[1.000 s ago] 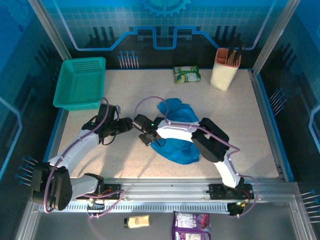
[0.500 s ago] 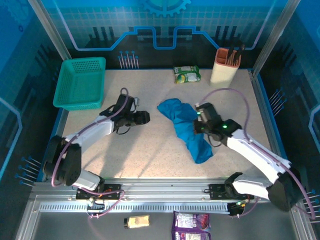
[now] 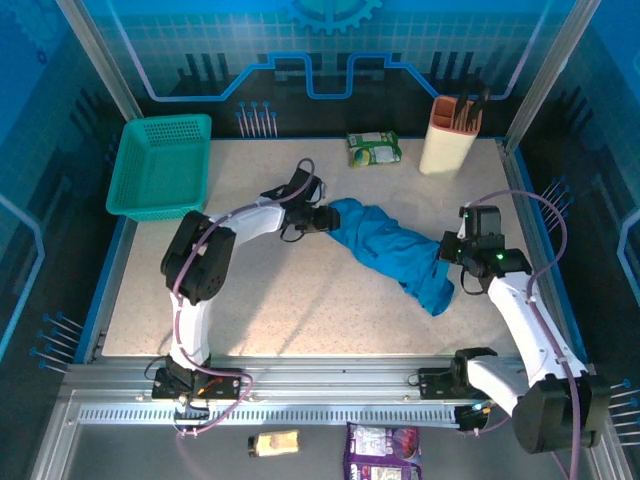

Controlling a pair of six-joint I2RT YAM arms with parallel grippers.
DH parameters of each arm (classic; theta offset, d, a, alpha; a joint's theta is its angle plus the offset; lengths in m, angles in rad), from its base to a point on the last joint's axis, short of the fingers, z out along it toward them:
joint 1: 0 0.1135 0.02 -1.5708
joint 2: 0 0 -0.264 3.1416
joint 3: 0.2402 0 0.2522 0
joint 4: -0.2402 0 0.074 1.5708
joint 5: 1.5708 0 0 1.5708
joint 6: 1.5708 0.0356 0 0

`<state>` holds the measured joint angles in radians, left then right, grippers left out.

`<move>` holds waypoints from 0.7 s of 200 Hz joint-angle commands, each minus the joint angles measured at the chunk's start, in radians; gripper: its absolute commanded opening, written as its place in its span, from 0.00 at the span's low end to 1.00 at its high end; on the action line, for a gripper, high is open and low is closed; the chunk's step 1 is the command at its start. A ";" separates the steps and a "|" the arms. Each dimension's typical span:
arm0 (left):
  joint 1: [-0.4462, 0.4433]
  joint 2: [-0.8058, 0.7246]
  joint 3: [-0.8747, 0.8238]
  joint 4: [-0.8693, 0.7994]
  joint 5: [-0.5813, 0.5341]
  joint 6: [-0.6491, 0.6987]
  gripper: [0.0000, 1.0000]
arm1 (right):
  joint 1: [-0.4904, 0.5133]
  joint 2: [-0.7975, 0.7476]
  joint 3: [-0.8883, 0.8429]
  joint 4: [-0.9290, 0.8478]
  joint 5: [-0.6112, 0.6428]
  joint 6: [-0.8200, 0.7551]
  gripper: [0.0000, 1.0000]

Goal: Fold the inside-out t-shirt

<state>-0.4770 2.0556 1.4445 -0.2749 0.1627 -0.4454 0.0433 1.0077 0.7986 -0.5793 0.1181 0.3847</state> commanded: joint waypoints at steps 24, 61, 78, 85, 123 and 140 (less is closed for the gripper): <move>-0.003 0.144 0.192 -0.152 -0.142 0.096 0.49 | -0.039 0.035 0.050 0.020 -0.069 -0.036 0.00; 0.001 0.194 0.275 -0.232 -0.217 0.138 0.46 | -0.042 0.040 0.075 0.020 -0.084 -0.035 0.00; 0.009 0.205 0.296 -0.242 -0.219 0.155 0.24 | -0.042 0.031 0.074 0.012 -0.087 -0.036 0.00; 0.012 0.204 0.300 -0.243 -0.218 0.158 0.13 | -0.042 0.025 0.104 0.007 -0.089 -0.035 0.00; 0.037 -0.036 0.175 -0.161 -0.195 0.148 0.00 | -0.043 -0.032 0.205 -0.065 -0.112 -0.049 0.00; 0.064 -0.236 0.102 -0.145 -0.180 0.127 0.00 | -0.043 -0.079 0.275 -0.121 -0.101 -0.064 0.00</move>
<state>-0.4515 2.1277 1.6112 -0.4530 -0.0257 -0.3073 0.0162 1.0088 0.9585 -0.6216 0.0250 0.3527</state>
